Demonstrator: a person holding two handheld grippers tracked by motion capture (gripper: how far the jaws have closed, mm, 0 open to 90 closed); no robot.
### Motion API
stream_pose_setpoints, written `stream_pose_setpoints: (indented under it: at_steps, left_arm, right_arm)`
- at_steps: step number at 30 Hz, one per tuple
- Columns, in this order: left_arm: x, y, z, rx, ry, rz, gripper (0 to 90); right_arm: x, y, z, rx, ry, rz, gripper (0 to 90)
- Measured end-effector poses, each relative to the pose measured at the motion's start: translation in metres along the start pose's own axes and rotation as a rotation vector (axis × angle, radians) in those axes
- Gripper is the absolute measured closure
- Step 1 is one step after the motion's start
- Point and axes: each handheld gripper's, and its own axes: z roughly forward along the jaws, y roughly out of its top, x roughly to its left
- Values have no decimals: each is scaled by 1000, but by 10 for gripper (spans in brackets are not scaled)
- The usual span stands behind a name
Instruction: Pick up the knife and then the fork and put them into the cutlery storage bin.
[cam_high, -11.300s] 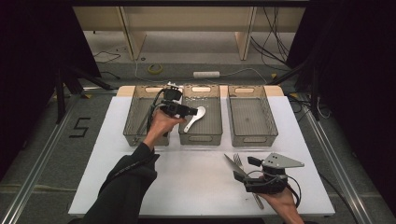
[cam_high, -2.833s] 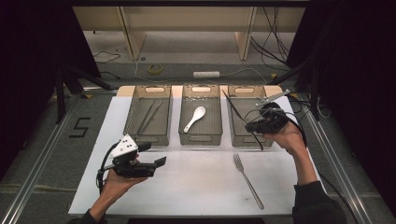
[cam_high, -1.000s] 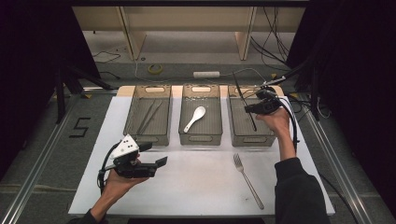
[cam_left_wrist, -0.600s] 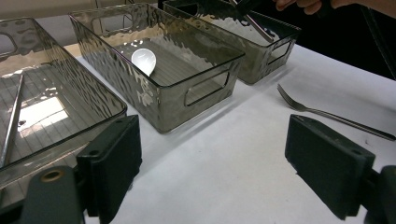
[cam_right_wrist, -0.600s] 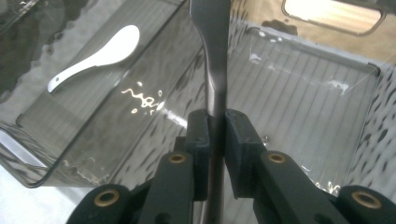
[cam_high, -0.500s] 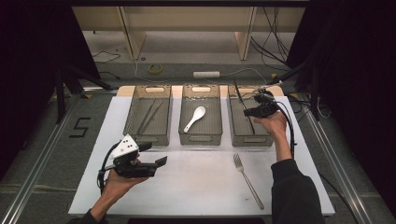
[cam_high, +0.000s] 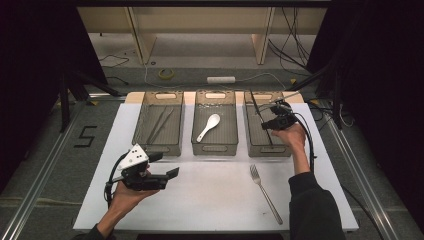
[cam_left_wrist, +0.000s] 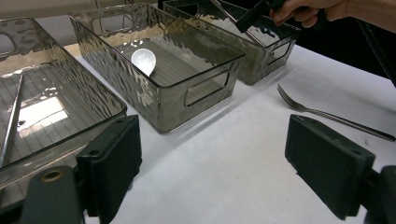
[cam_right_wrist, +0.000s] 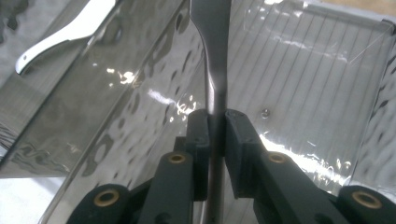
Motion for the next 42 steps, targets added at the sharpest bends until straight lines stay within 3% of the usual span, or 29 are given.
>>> stream_pose_setpoints:
  at_steps: [12, 15, 18, 20, 25, 28, 35, 42]
  left_arm:
    - [0, 0, 0, 0, -3, 0, 181]
    - [0, 0, 0, 0, -3, 0, 181]
    - [0, 0, 0, 0, -1, -1, 181]
    - [0, 0, 0, 0, -2, -1, 181]
    - [0, 0, 0, 1, -1, 0, 181]
    - [0, 0, 0, 3, -1, 0, 181]
    - [0, -1, 0, 4, 3, -1, 180]
    - [0, 0, 0, 2, 5, -2, 179]
  right_arm:
    - [1, -4, 10, 51, -31, 9, 804]
    - [0, -5, 13, 73, -8, 12, 771]
    - [0, -3, 6, 14, 20, 32, 731]
    - [2, 0, 2, 7, 11, 22, 684]
    - [7, 1, -11, -25, 3, -17, 575]
    - [14, 0, -16, -4, -3, -56, 494]
    - [36, -8, -41, -16, 32, -142, 372]
    - [62, -26, -60, -38, 81, -236, 324]
